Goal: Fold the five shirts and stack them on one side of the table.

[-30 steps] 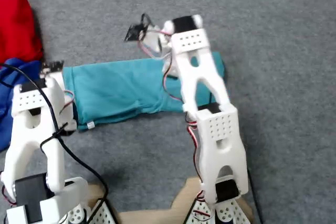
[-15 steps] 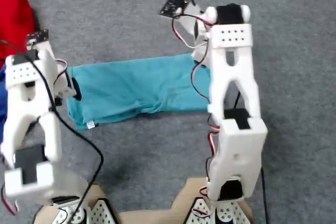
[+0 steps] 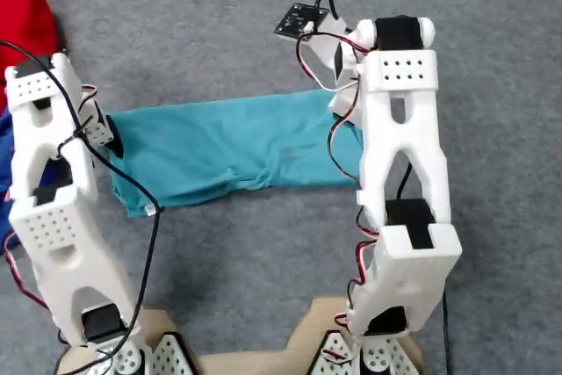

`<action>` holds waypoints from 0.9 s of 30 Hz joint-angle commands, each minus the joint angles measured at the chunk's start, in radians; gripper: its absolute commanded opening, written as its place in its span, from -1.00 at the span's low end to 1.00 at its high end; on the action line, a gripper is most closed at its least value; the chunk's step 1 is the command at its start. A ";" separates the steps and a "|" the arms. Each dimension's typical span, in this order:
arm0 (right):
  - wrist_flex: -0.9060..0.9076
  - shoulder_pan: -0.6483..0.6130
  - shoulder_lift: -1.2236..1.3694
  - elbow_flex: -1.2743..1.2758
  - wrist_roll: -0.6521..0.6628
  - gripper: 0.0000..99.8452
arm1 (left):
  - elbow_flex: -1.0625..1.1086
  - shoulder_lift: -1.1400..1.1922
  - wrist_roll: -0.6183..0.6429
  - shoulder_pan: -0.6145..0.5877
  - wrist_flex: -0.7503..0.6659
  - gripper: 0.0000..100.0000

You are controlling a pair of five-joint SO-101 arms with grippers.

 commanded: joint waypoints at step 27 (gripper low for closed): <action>0.014 0.004 -0.070 0.004 -0.008 -0.95 | -0.157 0.259 0.138 0.169 0.120 -0.72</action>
